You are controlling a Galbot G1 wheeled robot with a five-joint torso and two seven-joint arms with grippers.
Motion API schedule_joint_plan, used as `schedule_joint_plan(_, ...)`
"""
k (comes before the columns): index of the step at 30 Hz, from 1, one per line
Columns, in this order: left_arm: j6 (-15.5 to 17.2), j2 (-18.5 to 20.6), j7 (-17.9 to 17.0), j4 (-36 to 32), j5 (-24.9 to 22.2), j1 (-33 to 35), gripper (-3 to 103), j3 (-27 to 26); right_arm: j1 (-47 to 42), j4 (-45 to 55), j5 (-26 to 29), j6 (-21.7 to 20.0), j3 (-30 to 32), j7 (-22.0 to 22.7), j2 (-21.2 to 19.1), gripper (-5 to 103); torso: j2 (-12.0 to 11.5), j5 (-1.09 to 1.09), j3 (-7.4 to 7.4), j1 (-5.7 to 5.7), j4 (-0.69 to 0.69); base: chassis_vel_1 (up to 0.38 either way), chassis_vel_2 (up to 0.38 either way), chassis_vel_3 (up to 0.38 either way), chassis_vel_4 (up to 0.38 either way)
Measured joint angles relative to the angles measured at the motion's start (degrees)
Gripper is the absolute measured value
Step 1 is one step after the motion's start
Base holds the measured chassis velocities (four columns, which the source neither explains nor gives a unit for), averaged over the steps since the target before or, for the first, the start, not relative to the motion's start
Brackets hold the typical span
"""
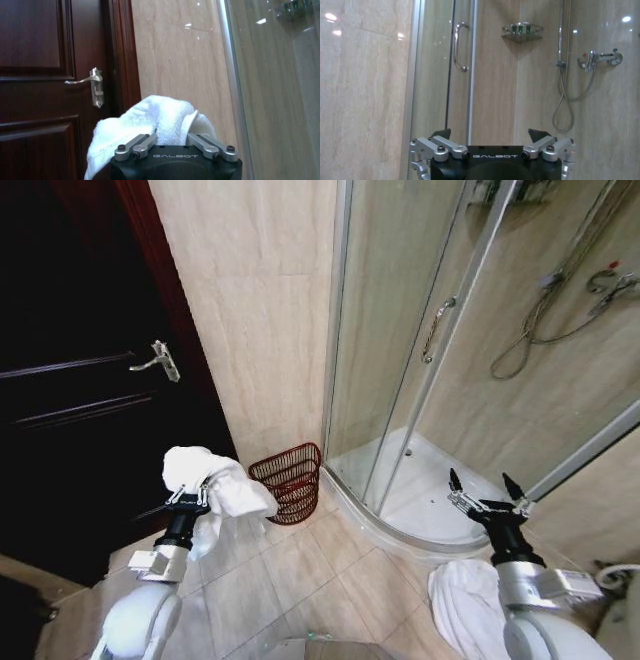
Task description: Discard the used towel into the hamper.
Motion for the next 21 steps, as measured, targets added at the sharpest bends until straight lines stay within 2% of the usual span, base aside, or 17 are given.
schedule_joint_plan(21,-1.87,-0.42,1.84,2.14,-0.74,0.1,10,-0.7,0.11,0.43,-0.87,-1.43,-0.63,0.28,-0.12,100,-5.13,0.01,-2.93,-2.19,0.0,0.0,0.0,0.0,0.0)
